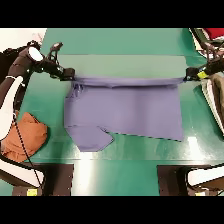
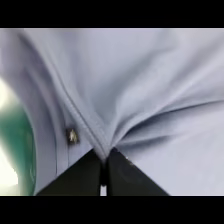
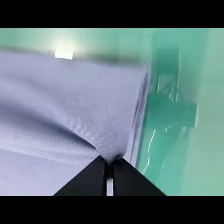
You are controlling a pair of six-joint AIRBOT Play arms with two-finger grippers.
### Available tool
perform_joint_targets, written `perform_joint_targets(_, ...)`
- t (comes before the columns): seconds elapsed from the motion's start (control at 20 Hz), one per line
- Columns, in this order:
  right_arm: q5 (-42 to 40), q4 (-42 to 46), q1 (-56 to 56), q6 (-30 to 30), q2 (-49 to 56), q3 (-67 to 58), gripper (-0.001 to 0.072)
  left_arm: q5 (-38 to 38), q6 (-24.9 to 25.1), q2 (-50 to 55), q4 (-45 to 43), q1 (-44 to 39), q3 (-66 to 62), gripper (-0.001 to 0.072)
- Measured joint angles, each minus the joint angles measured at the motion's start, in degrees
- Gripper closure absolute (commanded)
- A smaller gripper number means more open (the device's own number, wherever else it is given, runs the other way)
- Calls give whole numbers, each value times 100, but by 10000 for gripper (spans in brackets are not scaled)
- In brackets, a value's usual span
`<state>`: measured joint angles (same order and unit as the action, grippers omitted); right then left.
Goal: Fold the shirts.
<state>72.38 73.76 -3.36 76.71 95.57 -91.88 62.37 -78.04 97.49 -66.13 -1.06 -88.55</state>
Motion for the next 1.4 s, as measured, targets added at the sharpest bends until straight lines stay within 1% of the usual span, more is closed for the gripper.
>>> perform_joint_targets(0.05, -83, -11, 22, 9, -90, 267, 495, 52, -4, 2, -35, -4, 129, 431)
perform_joint_targets(0.1, -136, -20, 44, 9, -166, 496, 359, 103, -46, 4, -83, -4, 221, 261)
perform_joint_targets(0.15, -149, -46, 52, 7, -216, 667, 347, 164, -142, 2, -114, 4, 291, 313)
perform_joint_targets(0.35, 125, -238, -57, 0, -525, 1016, 347, 656, -315, -258, -304, 7, 505, 310)
perform_joint_targets(0.5, 409, -323, -282, -24, -1058, 1349, 341, 992, -444, -929, -555, 17, 1126, 309)
perform_joint_targets(0.6, 472, -334, -439, -28, -1513, 1703, 214, 1067, -588, -1552, -608, 13, 1867, 309)
perform_joint_targets(0.75, 527, -363, -590, -31, -2199, 2297, 214, 1069, -798, -2577, -503, 13, 3198, 309)
perform_joint_targets(1.0, 166, -380, -662, -31, -3093, 3106, 217, 852, -1056, -3947, 109, 13, 5128, 310)
perform_joint_targets(1.1, 74, -380, -667, -33, -3303, 3252, 219, 684, -1108, -4212, 372, 13, 5626, 310)
perform_joint_targets(1.15, 52, -380, -667, -31, -3390, 3300, 256, 601, -1121, -4291, 483, 13, 5816, 310)
perform_joint_targets(1.2, 24, -380, -667, -31, -3462, 3331, 271, 498, -1132, -4352, 592, 13, 6000, 310)
perform_joint_targets(1.4, -22, -380, -667, -31, -3687, 3390, 270, 205, -1150, -4468, 986, 11, 6459, 310)
